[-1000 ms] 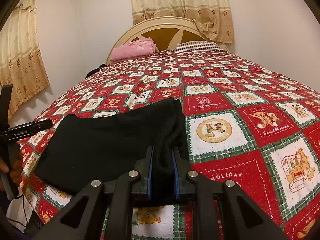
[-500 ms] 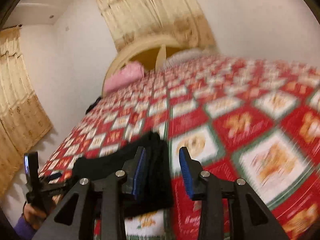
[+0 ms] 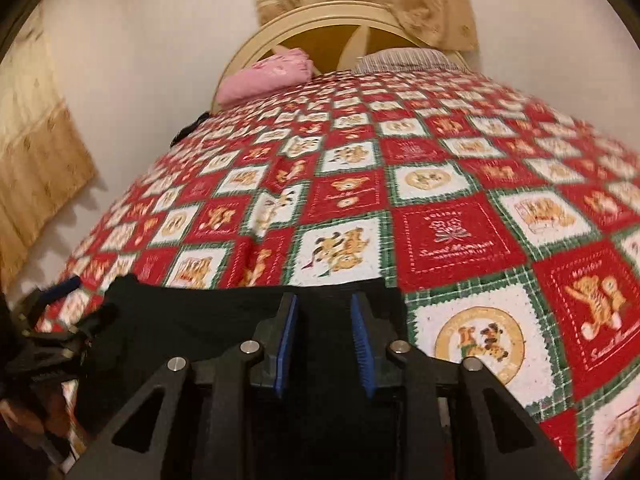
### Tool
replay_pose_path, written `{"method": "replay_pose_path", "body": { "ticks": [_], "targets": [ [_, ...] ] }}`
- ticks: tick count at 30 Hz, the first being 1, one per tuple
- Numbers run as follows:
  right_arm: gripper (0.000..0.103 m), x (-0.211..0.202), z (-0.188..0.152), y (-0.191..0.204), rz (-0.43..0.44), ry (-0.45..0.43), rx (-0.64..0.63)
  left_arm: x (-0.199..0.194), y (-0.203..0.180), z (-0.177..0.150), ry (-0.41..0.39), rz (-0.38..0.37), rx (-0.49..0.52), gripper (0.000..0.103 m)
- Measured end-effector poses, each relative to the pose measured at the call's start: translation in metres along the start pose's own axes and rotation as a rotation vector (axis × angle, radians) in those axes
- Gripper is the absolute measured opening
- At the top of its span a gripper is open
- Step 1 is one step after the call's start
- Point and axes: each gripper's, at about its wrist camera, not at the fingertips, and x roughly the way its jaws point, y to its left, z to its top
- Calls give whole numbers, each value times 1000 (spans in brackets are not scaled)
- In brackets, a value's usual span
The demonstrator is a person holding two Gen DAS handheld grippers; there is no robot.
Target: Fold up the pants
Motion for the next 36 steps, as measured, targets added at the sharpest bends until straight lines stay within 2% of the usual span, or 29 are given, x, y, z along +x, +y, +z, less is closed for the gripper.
{"method": "replay_pose_path", "body": {
  "ticks": [3,7,12,14,17,20,24,27,28,29,30,31,33,36],
  "targets": [
    [21,0,-2,-6,13,-4,24,25,3,1,101,-19,-54,103],
    [21,-9,0,2,14,-39,2,32,15,1,153,-65,-134,103],
    [23,-50,-12,20,10,-145,-54,33,17,-5,151,-79,-161,103],
    [23,-60,-23,24,-25,-149,-76,33,17,-7,148,-83,-166,103],
    [23,-64,-43,16,-53,-109,-69,33,19,-8,145,-94,-175,103],
    [23,-65,-58,7,-45,-121,-56,32,20,-8,142,-92,-174,103],
    [23,-67,-58,10,-59,-123,-61,28,19,-6,144,-80,-159,103],
    [24,-78,-53,8,-30,-153,-13,14,24,-8,134,-76,-149,103],
    [31,-86,-51,5,-24,-189,8,9,27,-9,126,-75,-149,103],
    [53,-91,-49,3,-25,-212,21,-2,32,-12,103,-81,-155,103],
    [67,-96,-48,1,-25,-235,34,-8,37,-14,89,-86,-163,103],
    [86,-100,-47,-4,-19,-262,49,-17,42,-18,66,-95,-179,103],
    [87,-99,-47,-8,-11,-258,64,-29,55,-25,45,-120,-234,103],
    [87,-79,-49,-15,10,-170,91,-28,61,-30,61,-157,-278,103]
  ]
}}
